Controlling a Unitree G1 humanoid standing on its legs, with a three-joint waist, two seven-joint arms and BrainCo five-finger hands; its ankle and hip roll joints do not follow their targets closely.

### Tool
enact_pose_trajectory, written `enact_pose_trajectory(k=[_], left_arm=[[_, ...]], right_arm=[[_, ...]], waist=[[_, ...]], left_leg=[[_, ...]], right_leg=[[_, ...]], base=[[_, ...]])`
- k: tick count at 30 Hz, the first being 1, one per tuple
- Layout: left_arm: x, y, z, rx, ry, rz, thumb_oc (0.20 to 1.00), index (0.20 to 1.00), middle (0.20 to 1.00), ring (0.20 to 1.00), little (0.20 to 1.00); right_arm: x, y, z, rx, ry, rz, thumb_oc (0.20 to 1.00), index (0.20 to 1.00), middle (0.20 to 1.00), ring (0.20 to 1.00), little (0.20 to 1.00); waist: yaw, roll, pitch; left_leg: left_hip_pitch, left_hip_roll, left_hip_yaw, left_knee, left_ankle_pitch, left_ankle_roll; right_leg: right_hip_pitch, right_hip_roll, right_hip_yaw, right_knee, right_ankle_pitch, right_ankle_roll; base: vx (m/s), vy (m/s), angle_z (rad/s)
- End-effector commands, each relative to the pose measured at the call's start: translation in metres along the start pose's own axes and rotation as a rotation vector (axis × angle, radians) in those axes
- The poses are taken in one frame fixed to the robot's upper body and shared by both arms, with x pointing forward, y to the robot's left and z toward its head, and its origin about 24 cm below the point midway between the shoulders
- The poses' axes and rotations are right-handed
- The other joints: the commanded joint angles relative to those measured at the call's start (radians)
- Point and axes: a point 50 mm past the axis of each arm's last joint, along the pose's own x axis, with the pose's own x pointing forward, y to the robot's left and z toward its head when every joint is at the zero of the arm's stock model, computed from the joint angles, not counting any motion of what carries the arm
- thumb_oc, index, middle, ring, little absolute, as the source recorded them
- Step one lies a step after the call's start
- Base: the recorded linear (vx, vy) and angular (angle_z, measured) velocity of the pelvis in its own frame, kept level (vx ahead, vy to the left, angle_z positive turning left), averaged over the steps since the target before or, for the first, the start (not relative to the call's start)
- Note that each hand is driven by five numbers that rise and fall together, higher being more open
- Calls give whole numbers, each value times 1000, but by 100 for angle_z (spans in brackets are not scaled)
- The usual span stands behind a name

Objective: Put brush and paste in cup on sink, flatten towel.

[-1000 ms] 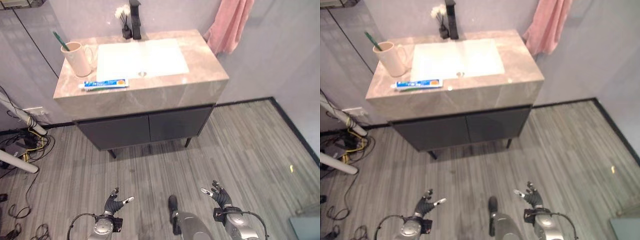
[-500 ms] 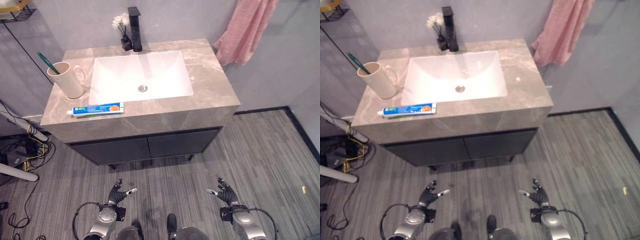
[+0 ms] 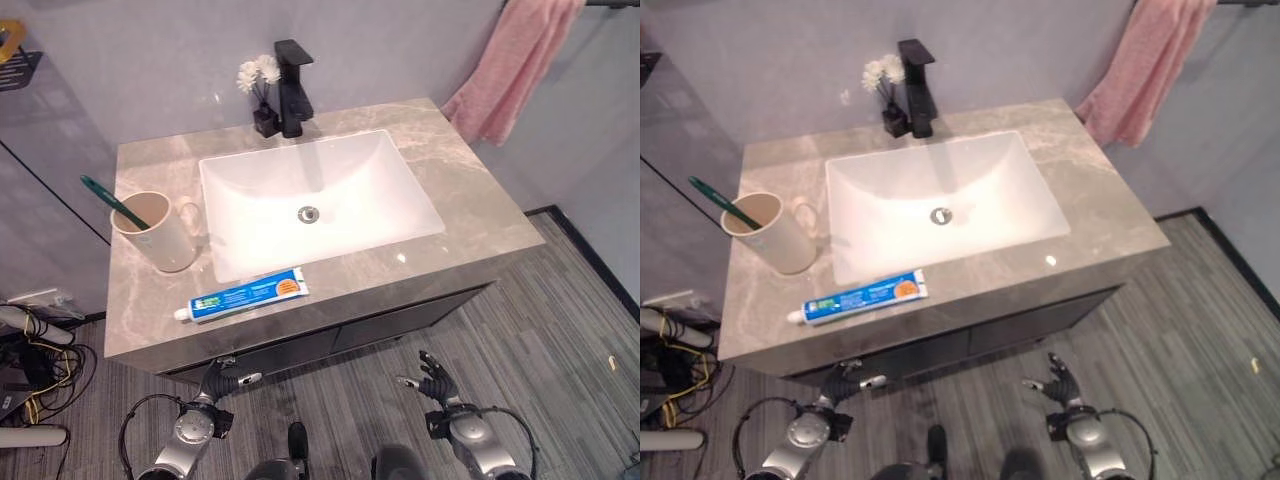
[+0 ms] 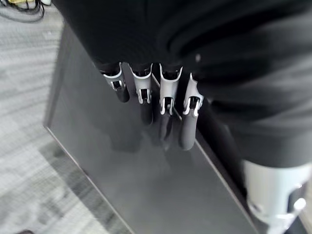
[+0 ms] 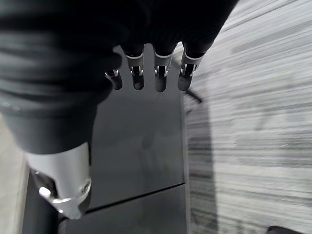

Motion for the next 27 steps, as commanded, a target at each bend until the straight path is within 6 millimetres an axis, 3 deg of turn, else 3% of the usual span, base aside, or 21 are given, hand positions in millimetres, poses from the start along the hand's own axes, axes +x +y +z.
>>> enact_pose_trajectory(k=[1,2,3,5,6,8,13,14,15,16,19,20,21,22,25,26,27], left_arm=[[-5,5,15,66,-121,-15,1000,1000,1000,1000,1000],[-5,5,15,66,-121,-16,1000,1000,1000,1000,1000],[-6,5,19,135,-154,-59,1000,1000,1000,1000,1000],[-9,5,20,163,-171,-70,1000,1000,1000,1000,1000],[-12,6,18,184,-172,-89,1000,1000,1000,1000,1000],[-13,5,16,202,-170,-107,1000,1000,1000,1000,1000],[-28,7,4,287,-161,-196,1000,1000,1000,1000,1000],[-34,16,27,544,-294,-266,1000,1000,1000,1000,1000],[-35,17,26,546,-292,-266,1000,1000,1000,1000,1000],[-43,29,49,594,-372,-256,1000,1000,1000,1000,1000],[-54,38,63,558,-415,-258,1000,1000,1000,1000,1000],[-70,49,93,590,-541,-300,1000,1000,1000,1000,1000],[-89,61,129,601,-674,-331,1000,1000,1000,1000,1000],[-91,62,130,600,-669,-331,1000,1000,1000,1000,1000],[-117,77,161,514,-770,-399,1000,1000,1000,1000,1000],[-117,78,161,514,-769,-398,1000,1000,1000,1000,1000],[-136,91,186,450,-858,-430,1000,1000,1000,1000,1000]], right_arm=[[5,-7,17,-25,-81,-4,1000,1000,1000,1000,1000],[5,-7,17,-25,-80,-3,1000,1000,1000,1000,1000],[7,-10,17,-69,-73,2,1000,1000,1000,1000,1000],[9,-11,19,-80,-79,3,1000,1000,1000,1000,1000],[9,-13,17,-100,-71,11,1000,1000,1000,1000,1000],[9,-15,17,-118,-69,14,1000,1000,1000,1000,1000],[4,-36,7,-207,-34,-4,1000,1000,1000,1000,1000],[3,-46,4,-230,-21,-34,1000,1000,1000,1000,1000],[3,-46,4,-229,-20,-32,1000,1000,1000,1000,1000],[1,-52,-5,-223,19,-45,1000,1000,1000,1000,1000],[-1,-55,-13,-235,59,-52,1000,1000,1000,1000,1000],[-3,-63,-22,-282,114,-57,1000,1000,1000,1000,1000],[-4,-58,-22,-309,115,45,1000,1000,1000,1000,1000],[-4,-57,-22,-309,115,49,1000,1000,1000,1000,1000],[-10,-57,-35,-316,170,89,1000,1000,1000,1000,1000],[-10,-56,-35,-317,169,90,1000,1000,1000,1000,1000],[-15,-50,-46,-299,209,108,1000,1000,1000,1000,1000]], waist=[[16,-14,-15],[15,-14,-14],[9,-21,-17],[13,-33,-19],[31,-51,-23],[36,-57,-28],[45,-56,-51],[46,-46,-50],[46,-47,-53],[56,-40,-55],[55,-35,-56],[63,-20,-57],[60,-6,-62],[57,-8,-63],[54,8,-77],[53,7,-77],[60,22,-84]], left_leg=[[-44,43,12,105,-75,-60],[-41,44,10,104,-75,-61],[-27,50,-10,91,-78,-75],[-16,57,-13,95,-85,-81],[-14,69,-23,105,-92,-92],[-17,75,-31,105,-86,-99],[-9,114,-84,77,-67,-128],[-16,127,-104,70,-52,-138],[-13,128,-105,67,-58,-139],[-23,139,-116,55,-37,-146],[-23,144,-133,43,-25,-150],[-24,150,-147,25,-11,-158],[-23,156,-153,4,5,-171],[-23,156,-154,4,5,-171],[-21,159,-164,-2,3,-181],[-21,159,-165,-2,3,-181],[-27,155,-176,-2,8,-184]], right_leg=[[48,-80,-140,-272,239,16],[53,-79,-143,-276,240,15],[44,-83,-93,-366,275,37],[58,-84,-67,-409,289,45],[86,-80,-68,-441,268,38],[101,-71,-68,-452,260,35],[155,-33,-118,-487,225,9],[162,-20,-132,-490,216,-1],[165,-19,-132,-492,211,-1],[165,-12,-145,-494,208,-7],[170,-6,-155,-496,203,-14],[177,-3,-170,-499,200,-15],[180,-1,-182,-501,197,-14],[181,0,-183,-501,197,-15],[196,-2,-196,-512,194,-12],[197,-2,-196,-512,194,-12],[200,-8,-208,-515,200,-12]], base=[[74,-56,20],[125,-123,-27],[117,-111,-22],[119,-191,15],[74,-199,24],[40,-175,24],[41,-223,31],[8,-195,43],[-28,-194,31],[-5,-70,23],[-13,-79,23],[-3,-66,13],[-3,-67,11],[35,-36,26],[39,-12,35],[11,0,15],[12,0,8]])
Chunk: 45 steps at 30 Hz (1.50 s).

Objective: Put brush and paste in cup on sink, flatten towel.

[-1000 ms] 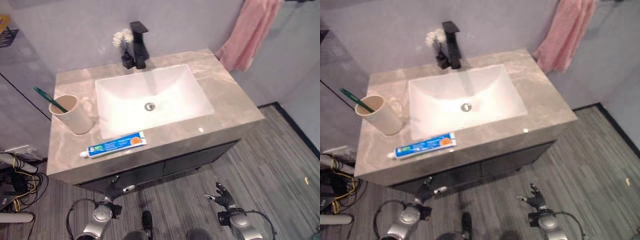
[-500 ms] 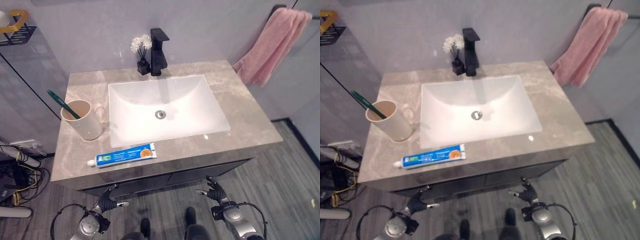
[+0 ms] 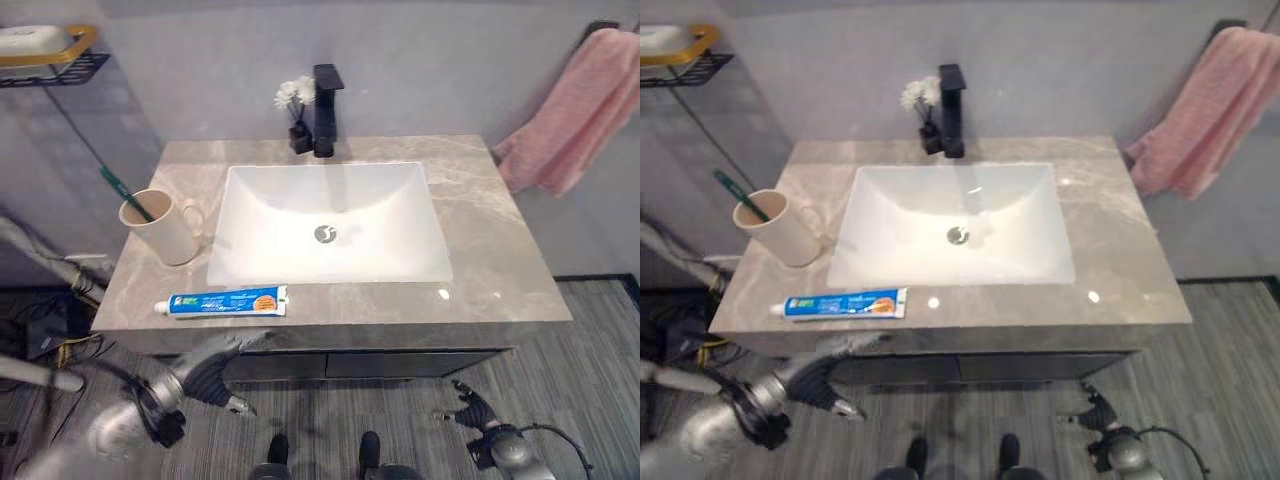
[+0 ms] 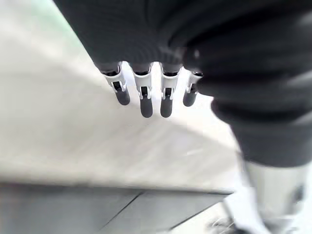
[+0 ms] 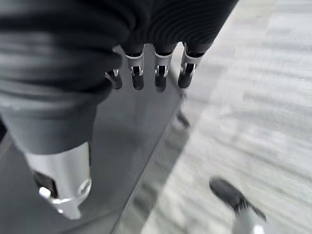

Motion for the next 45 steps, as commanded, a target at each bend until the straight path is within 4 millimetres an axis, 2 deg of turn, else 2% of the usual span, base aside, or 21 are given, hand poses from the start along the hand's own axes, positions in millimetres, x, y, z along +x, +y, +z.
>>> enact_pose_trajectory(k=[1,2,3,6,8,12,13,15,17,20,21,22,23,27,35,39,40,41,43,45], left_arm=[[-10,41,29,-129,-155,62,1000,1000,1000,1000,1000],[-11,46,31,-144,-174,93,1000,1000,1000,1000,1000],[-15,65,43,-53,-230,185,1000,1000,1000,1000,1000],[-18,75,41,-21,-229,266,1000,1000,1000,1000,1000],[-21,84,41,102,-192,304,1000,1000,1000,1000,1000],[-27,91,20,221,-62,339,1000,1000,1000,1000,1000],[-29,91,11,235,-16,341,1000,1000,1000,1000,1000],[-37,84,-23,164,116,373,1000,1000,1000,1000,1000],[-37,82,-30,166,145,367,1000,1000,1000,1000,1000],[-40,72,-55,173,244,373,1000,1000,1000,1000,1000],[-42,67,-66,224,304,351,1000,1000,1000,1000,1000],[-42,67,-67,225,303,351,1000,1000,1000,1000,1000],[-43,63,-75,228,339,357,1000,1000,1000,1000,1000],[-44,58,-87,228,383,368,1000,1000,1000,1000,1000],[-36,53,-94,291,397,312,1000,1000,1000,1000,1000],[-35,49,-96,339,404,280,1000,1000,1000,1000,1000],[-34,49,-96,340,404,280,912,912,912,912,912],[-33,48,-93,394,389,262,200,200,200,200,200],[-29,44,-93,499,368,243,200,200,200,200,200],[-28,29,-106,557,392,177,200,200,200,200,200]], right_arm=[[7,8,15,-26,-42,45,1000,1000,1000,1000,1000],[6,13,12,-23,-38,51,1000,1000,1000,1000,1000],[3,17,6,6,-29,44,1000,1000,1000,1000,1000],[0,20,2,27,-30,39,1000,1000,1000,1000,1000],[-3,22,-2,47,-25,37,1000,1000,1000,1000,1000],[-8,24,-12,72,1,29,1000,1000,1000,1000,1000],[-9,23,-13,75,-1,24,1000,1000,1000,1000,1000],[-11,23,-16,93,9,19,1000,1000,1000,1000,1000],[-12,22,-17,96,12,16,1000,1000,1000,1000,1000],[-12,21,-15,91,-3,9,1000,1000,1000,1000,1000],[-11,19,-12,91,-16,-1,1000,1000,1000,1000,1000],[-11,18,-12,91,-16,-2,1000,1000,1000,1000,1000],[-10,16,-7,89,-36,-14,1000,1000,1000,1000,1000],[-6,8,5,79,-77,-43,1000,1000,1000,1000,1000],[-5,-3,17,87,-127,-93,1000,1000,1000,1000,1000],[-5,-3,21,78,-144,-88,1000,1000,1000,1000,1000],[-5,-3,21,78,-144,-88,1000,1000,1000,1000,1000],[-5,-2,21,72,-150,-88,1000,1000,1000,1000,1000],[-5,1,25,72,-172,-89,1000,1000,1000,1000,1000],[-5,0,27,67,-188,-102,1000,1000,1000,1000,1000]], waist=[[-8,-32,-38],[-10,-29,-41],[-10,-24,-45],[-14,-22,-45],[-16,-22,-44],[-26,-26,-37],[-32,-28,-34],[-44,-36,-30],[-45,-36,-29],[-52,-43,-21],[-57,-50,-15],[-55,-49,-16],[-58,-56,-9],[-51,-64,-10],[-62,-79,0],[-65,-85,1],[-65,-85,0],[-65,-88,0],[-68,-93,1],[-72,-100,-1]], left_leg=[[-37,1,11,5,52,-22],[-39,-3,8,5,52,-22],[-40,-9,8,5,49,-22],[-37,-14,16,5,44,-18],[-33,-20,28,5,37,-14],[-27,-26,64,5,22,-6],[-26,-28,71,5,17,-4],[-27,-32,95,5,10,2],[-29,-32,101,5,8,3],[-40,-37,118,5,5,5],[-50,-40,128,5,3,5],[-51,-40,129,5,4,5],[-71,-42,140,5,5,6],[-117,-40,163,5,14,5],[-145,-40,146,5,21,3],[-152,-38,149,5,22,2],[-152,-38,150,5,22,2],[-152,-38,151,5,20,2],[-151,-37,151,5,18,2],[-147,-35,156,5,17,2]], right_leg=[[34,-59,33,48,-61,45],[35,-63,30,46,-58,47],[36,-70,26,43,-52,52],[35,-77,28,41,-47,58],[32,-83,39,40,-41,65],[15,-96,73,39,-27,80],[10,-99,79,38,-23,83],[-2,-106,102,29,-11,90],[-5,-108,107,26,-8,92],[-19,-115,119,8,6,98],[-33,-120,124,1,15,104],[-35,-121,125,1,16,104],[-65,-126,135,1,26,111],[-122,-130,153,1,39,119],[-141,-136,139,1,44,121],[-149,-137,142,1,46,120],[-149,-137,142,1,46,120],[-149,-138,144,1,47,121],[-149,-138,144,1,47,122],[-148,-138,145,1,47,124]], base=[[17,7,10],[31,23,13],[23,26,17],[30,41,15],[28,45,2],[24,70,-20],[19,94,-21],[9,81,-30],[-1,50,-31],[-22,71,-28],[-36,53,-18],[-90,73,-24],[-63,41,-15],[-80,48,-14],[-12,20,-1],[-5,22,3],[0,0,0],[0,0,0],[0,0,0],[0,0,0]])
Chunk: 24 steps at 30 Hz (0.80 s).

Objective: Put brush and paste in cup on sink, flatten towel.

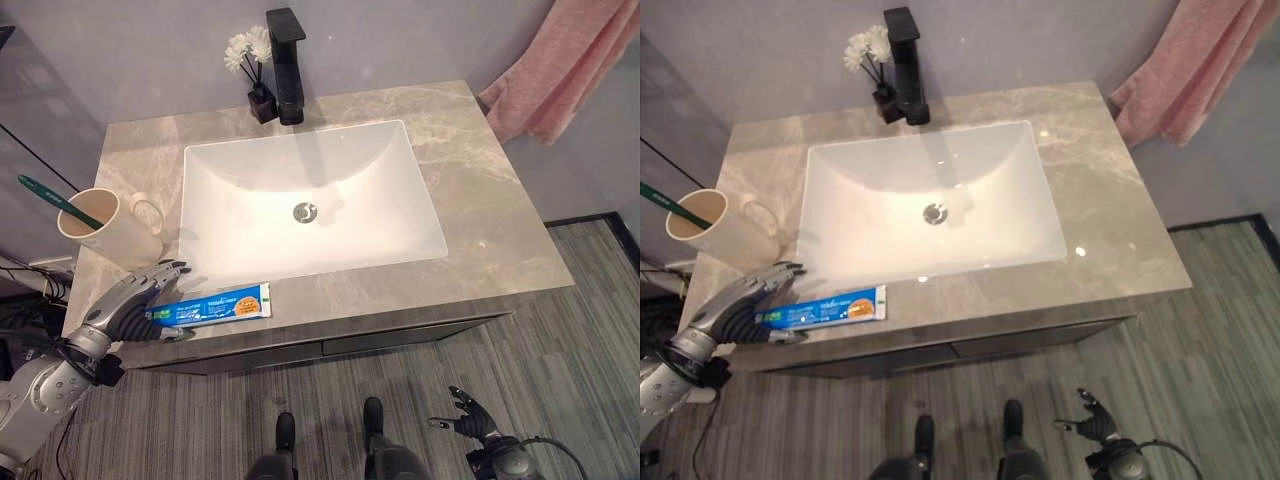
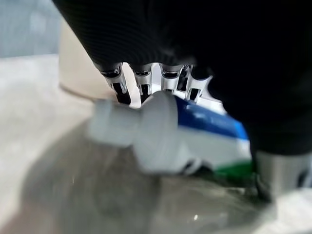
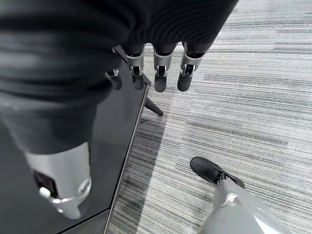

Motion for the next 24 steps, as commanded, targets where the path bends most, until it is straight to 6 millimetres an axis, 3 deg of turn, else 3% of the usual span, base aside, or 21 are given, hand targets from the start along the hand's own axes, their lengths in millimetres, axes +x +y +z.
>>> enact_pose_trajectory(k=[1,6,7,10,11,13,15,18,24], left_arm=[[-12,-51,-9,167,-15,-248,200,200,200,200,200],[-21,-86,-11,173,1,-349,200,200,200,200,200],[-23,-100,-8,150,5,-375,200,200,200,200,200],[-23,-112,-2,133,-6,-391,200,200,200,200,200],[-22,-120,5,107,-23,-397,200,200,200,200,200],[-21,-121,5,107,-24,-396,200,200,200,200,200],[-17,-124,16,67,-50,-369,200,200,200,200,200],[-8,-116,25,30,-78,-299,200,200,200,200,200],[12,-78,37,14,-131,-91,200,200,200,200,200]], right_arm=[[5,-4,20,-14,-109,-43,1000,1000,1000,1000,1000],[4,-8,17,-13,-100,-72,1000,1000,1000,1000,1000],[4,-9,8,-6,-58,-92,1000,1000,1000,1000,1000],[4,-12,-3,7,2,-124,1000,1000,1000,1000,1000],[2,-12,-17,18,79,-149,1000,1000,1000,1000,1000],[2,-12,-17,19,78,-151,1000,1000,1000,1000,1000],[-4,-16,-42,116,216,-226,1000,1000,1000,1000,1000],[-11,-23,-61,258,321,-334,1000,1000,1000,1000,1000],[-16,-56,-59,534,280,-579,1000,1000,1000,1000,1000]], waist=[[-44,-58,-29],[-46,-60,-42],[-49,-61,-49],[-49,-60,-56],[-51,-61,-67],[-49,-60,-65],[-50,-59,-81],[-54,-57,-97],[-66,-50,-124]], left_leg=[[-41,3,26,3,7,-7],[-22,8,33,3,-1,-7],[-12,11,34,3,-4,-6],[-2,13,38,3,-8,-7],[8,16,38,3,-12,-7],[10,16,39,3,-13,-7],[30,20,41,3,-21,-7],[47,22,44,3,-27,-7],[78,31,55,3,-37,-10]], right_leg=[[25,-101,30,7,-9,106],[40,-99,34,7,-19,106],[48,-98,35,7,-22,107],[57,-96,36,7,-26,106],[66,-96,39,7,-30,105],[68,-95,39,7,-31,105],[86,-92,42,7,-39,103],[100,-90,44,7,-46,102],[127,-85,50,7,-59,98]], base=[[34,12,-1],[26,5,-2],[56,6,-2],[35,-2,-8],[41,-7,-19],[24,-6,-11],[53,-15,-2],[26,-11,-2],[10,-7,-3]])
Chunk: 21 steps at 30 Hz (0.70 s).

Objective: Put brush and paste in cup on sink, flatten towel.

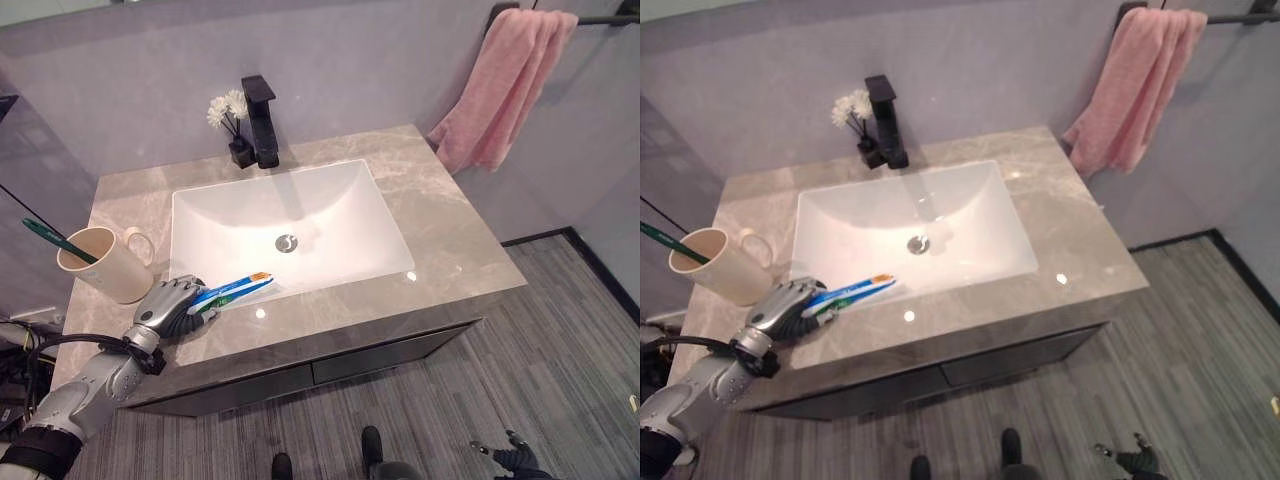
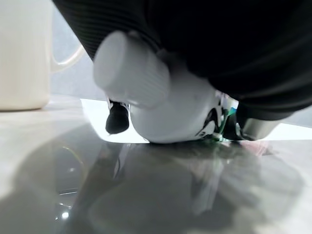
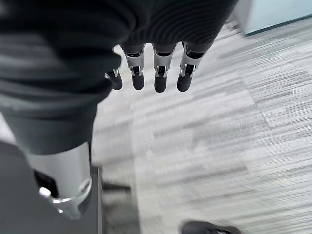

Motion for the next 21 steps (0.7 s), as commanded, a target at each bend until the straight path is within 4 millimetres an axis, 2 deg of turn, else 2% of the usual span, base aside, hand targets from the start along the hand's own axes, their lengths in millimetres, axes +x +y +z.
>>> enact_pose_trajectory(k=[1,3,5,6,7,8,9,11,14,15,16,17,20,21], left_arm=[[-15,-17,27,-63,-115,-50,200,200,200,200,200],[-10,-6,27,-52,-122,20,200,200,200,200,200],[-3,12,29,-28,-139,118,200,200,200,200,200],[3,34,33,10,-174,222,200,200,200,200,200],[2,34,33,11,-174,221,200,200,200,200,200],[4,42,34,28,-186,265,200,200,200,200,200],[4,43,34,30,-186,267,200,200,200,200,200],[9,72,36,103,-214,406,200,200,200,200,200],[11,99,39,163,-230,556,200,200,200,200,200],[13,119,44,207,-255,658,200,200,200,200,200],[13,127,46,227,-261,697,200,200,200,200,200],[12,127,46,228,-261,698,200,200,200,200,200],[15,155,53,281,-287,839,200,200,200,200,200],[18,178,59,304,-301,950,200,200,200,200,200]], right_arm=[[6,-16,24,226,-68,-140,1000,1000,1000,1000,1000],[7,-24,37,274,-124,-185,1000,1000,1000,1000,1000],[7,-36,63,325,-233,-241,1000,1000,1000,1000,1000],[2,-47,90,376,-355,-286,1000,1000,1000,1000,1000],[2,-47,89,375,-354,-287,1000,1000,1000,1000,1000],[-1,-52,102,405,-411,-308,1000,1000,1000,1000,1000],[-1,-51,102,406,-412,-310,1000,1000,1000,1000,1000],[-18,-65,141,481,-610,-361,1000,1000,1000,1000,1000],[-46,-75,178,577,-820,-415,1000,1000,1000,1000,1000],[-63,-76,197,629,-945,-403,1000,1000,1000,1000,1000],[-72,-77,208,651,-1004,-397,1000,1000,1000,1000,1000],[-73,-77,208,651,-1004,-397,1000,1000,1000,1000,1000],[-102,-70,240,703,-1192,-303,1000,1000,1000,1000,1000],[-131,-58,268,681,-1365,-178,1000,1000,1000,1000,1000]], waist=[[-10,-41,-36],[-16,-40,-44],[-23,-37,-54],[-31,-37,-59],[-30,-36,-61],[-34,-35,-65],[-34,-36,-61],[-45,-33,-75],[-53,-29,-83],[-58,-28,-87],[-58,-29,-90],[-58,-28,-91],[-59,-29,-95],[-56,-29,-103]], left_leg=[[-19,29,17,8,-19,-18],[-11,32,21,8,-23,-19],[-2,32,27,8,-28,-19],[1,32,33,8,-20,-18],[6,33,33,8,-30,-18],[10,33,35,8,-32,-19],[6,33,35,8,-21,-18],[20,33,40,8,-35,-17],[28,34,41,8,-39,-15],[28,33,40,8,-31,-14],[29,32,39,8,-32,-14],[33,33,38,8,-41,-14],[34,32,37,8,-32,-14],[43,30,36,8,-44,-13]], right_leg=[[51,-89,15,7,-50,91],[57,-87,19,7,-53,90],[62,-87,22,7,-54,90],[62,-87,29,7,-44,87],[66,-87,29,7,-53,88],[70,-87,28,7,-55,88],[65,-87,29,7,-45,87],[76,-87,35,7,-54,86],[84,-89,33,7,-56,85],[86,-90,32,7,-50,82],[89,-90,32,7,-51,81],[92,-90,32,7,-60,82],[99,-92,31,7,-53,79],[110,-93,29,7,-65,79]], base=[[18,-6,-8],[16,-8,-9],[4,-6,-10],[14,-2,-7],[15,-6,-6],[5,-1,-3],[-20,-9,-3],[0,0,0],[28,-1,-5],[0,0,0],[0,0,0],[43,3,3],[-10,-1,0],[0,0,0]])
